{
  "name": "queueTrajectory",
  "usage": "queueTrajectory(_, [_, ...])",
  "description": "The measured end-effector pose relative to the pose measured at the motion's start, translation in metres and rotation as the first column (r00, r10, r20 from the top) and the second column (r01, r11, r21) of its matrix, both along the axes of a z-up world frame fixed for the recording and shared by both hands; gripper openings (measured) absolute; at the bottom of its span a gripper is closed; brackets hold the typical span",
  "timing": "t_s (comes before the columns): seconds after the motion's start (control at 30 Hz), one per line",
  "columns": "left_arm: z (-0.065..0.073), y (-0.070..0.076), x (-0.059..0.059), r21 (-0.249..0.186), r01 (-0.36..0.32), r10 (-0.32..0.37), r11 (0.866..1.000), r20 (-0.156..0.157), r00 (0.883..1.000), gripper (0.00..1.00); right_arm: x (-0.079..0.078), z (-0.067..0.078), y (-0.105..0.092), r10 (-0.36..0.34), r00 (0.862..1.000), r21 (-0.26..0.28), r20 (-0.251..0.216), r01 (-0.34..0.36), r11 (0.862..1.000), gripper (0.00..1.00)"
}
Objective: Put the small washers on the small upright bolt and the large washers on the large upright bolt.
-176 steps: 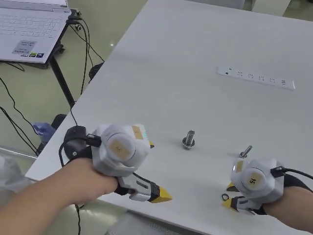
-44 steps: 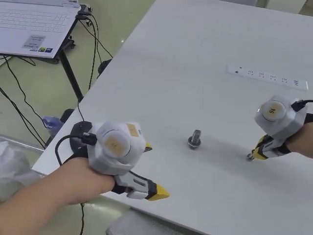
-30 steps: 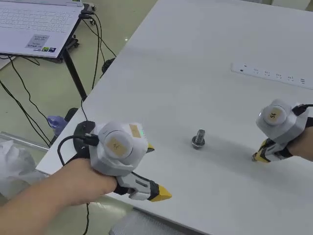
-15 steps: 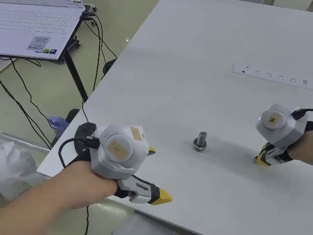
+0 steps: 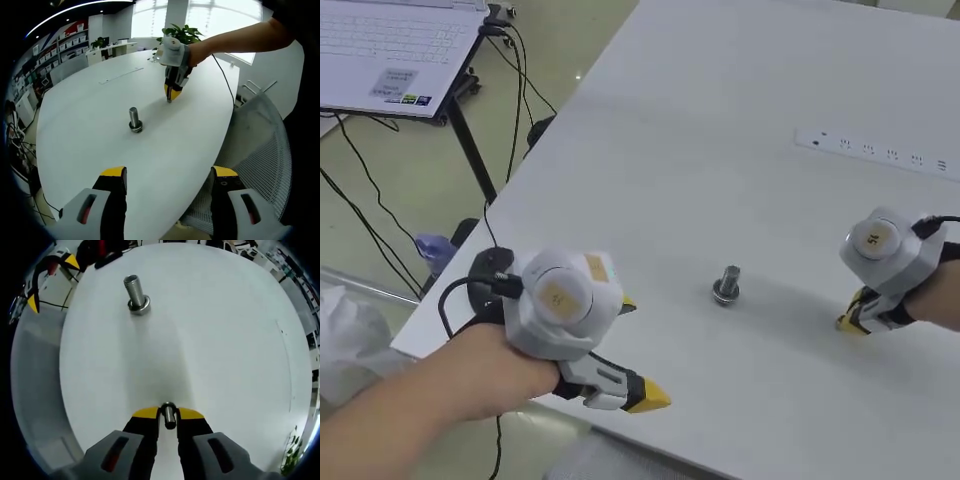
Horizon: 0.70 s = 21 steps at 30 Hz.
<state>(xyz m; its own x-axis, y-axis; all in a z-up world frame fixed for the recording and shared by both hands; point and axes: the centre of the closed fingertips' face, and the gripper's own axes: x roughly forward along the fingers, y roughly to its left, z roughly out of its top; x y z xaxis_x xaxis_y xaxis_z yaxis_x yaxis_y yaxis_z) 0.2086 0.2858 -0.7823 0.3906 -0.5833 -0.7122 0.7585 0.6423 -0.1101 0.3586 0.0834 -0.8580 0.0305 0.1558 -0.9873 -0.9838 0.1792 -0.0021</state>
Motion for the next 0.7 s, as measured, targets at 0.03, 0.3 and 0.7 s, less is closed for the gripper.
queueTrajectory(0.03, [0.0, 0.0, 0.0, 0.0, 0.0, 0.0, 1.0, 0.0, 1.0, 0.67, 0.0, 0.0, 0.001, 0.001, 1.0, 0.006, 0.001, -0.001, 1.0, 0.15])
queueTrajectory(0.3, [0.0, -0.005, 0.001, -0.003, 0.005, -0.005, 1.0, 0.001, 1.0, 0.67, 0.004, 0.008, -0.001, -0.001, 1.0, 0.04, 0.03, -0.001, 0.999, 0.23])
queueTrajectory(0.7, [0.012, -0.022, 0.01, -0.052, -0.006, 0.007, 0.999, 0.018, 1.0, 0.69, 0.003, 0.05, 0.011, -0.08, 0.991, 0.238, 0.111, 0.051, 0.97, 0.27])
